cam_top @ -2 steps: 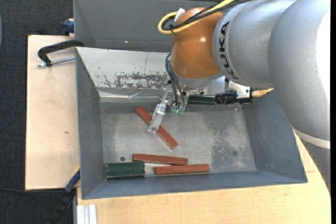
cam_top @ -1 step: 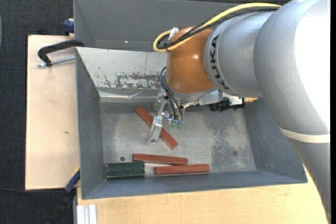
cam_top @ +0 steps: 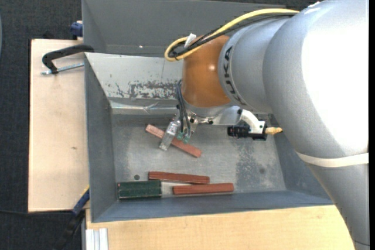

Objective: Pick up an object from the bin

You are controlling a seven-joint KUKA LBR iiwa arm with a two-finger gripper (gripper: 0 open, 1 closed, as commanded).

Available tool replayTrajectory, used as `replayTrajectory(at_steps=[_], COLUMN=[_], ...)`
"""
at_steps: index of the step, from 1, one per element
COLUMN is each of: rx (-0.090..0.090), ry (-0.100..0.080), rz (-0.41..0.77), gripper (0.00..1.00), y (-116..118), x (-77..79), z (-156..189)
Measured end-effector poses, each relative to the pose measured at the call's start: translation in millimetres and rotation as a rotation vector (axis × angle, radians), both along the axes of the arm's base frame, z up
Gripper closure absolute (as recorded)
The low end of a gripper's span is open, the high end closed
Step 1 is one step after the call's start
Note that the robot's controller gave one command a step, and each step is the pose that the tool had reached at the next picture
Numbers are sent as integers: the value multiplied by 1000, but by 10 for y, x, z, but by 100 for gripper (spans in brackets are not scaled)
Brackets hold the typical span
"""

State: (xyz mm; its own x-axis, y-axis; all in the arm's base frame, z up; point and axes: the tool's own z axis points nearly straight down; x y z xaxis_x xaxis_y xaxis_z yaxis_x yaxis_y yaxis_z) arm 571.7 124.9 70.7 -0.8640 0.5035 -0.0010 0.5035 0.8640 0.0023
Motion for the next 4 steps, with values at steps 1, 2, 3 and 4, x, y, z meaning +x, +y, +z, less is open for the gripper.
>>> replayTrajectory(at_steps=[1,2,3,4], rx=[0,-1,-2,0], ry=[0,6,8,-1], rz=[0,0,0,1], gripper=[100,100,100,100], y=[-1,-6,-7,0], x=[-1,-18,-26,-3], z=[-1,48,259,446])
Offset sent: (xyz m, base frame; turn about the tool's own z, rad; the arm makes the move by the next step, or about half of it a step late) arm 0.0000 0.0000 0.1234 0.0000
